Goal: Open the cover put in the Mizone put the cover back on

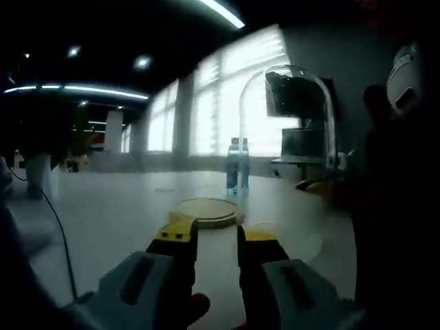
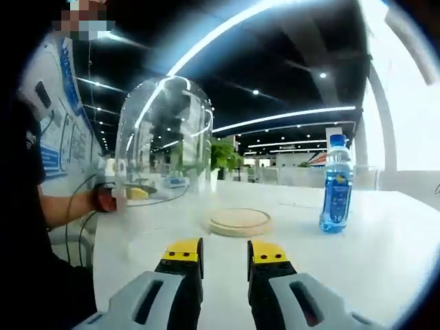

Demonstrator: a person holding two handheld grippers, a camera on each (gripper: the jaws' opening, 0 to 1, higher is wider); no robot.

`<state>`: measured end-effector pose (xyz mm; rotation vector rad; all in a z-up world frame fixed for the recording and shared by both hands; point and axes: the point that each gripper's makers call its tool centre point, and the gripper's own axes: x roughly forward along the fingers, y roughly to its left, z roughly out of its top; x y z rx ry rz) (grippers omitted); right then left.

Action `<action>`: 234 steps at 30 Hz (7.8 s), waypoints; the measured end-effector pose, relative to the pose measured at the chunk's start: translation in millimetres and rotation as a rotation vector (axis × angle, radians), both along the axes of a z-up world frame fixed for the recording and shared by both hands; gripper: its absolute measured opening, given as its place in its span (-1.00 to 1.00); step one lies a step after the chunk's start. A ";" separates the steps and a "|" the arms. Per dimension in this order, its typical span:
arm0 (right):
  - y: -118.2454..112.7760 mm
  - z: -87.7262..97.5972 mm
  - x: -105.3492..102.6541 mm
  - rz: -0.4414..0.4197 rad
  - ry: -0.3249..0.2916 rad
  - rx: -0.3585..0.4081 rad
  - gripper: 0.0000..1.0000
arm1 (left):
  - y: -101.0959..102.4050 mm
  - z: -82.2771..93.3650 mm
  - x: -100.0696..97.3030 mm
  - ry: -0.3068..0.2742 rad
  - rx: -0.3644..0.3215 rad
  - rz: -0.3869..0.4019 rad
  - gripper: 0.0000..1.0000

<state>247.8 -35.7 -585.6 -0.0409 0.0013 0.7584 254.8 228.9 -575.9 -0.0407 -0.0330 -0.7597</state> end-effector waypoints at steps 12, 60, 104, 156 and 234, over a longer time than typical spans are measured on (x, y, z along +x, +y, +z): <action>-7.2 2.1 -0.3 0.003 0.006 0.065 -0.65 | -2.6 -12.4 -2.8 0.032 0.047 -0.007 -0.67; -6.9 5.2 6.4 -0.075 -0.005 -0.003 -0.61 | -1.3 -1.6 -4.5 -0.027 0.042 0.015 -0.65; -44.9 97.0 127.0 -0.286 -0.057 -0.006 -0.53 | -1.5 -16.6 0.6 0.040 0.055 -0.009 -0.63; -84.5 134.8 276.7 -0.531 -0.043 0.046 -0.46 | -3.6 -18.2 -1.0 0.055 0.056 -0.029 -0.59; 62.2 162.2 230.0 -0.179 -0.064 0.004 -0.54 | -1.2 -23.5 3.0 0.079 0.070 0.001 -0.58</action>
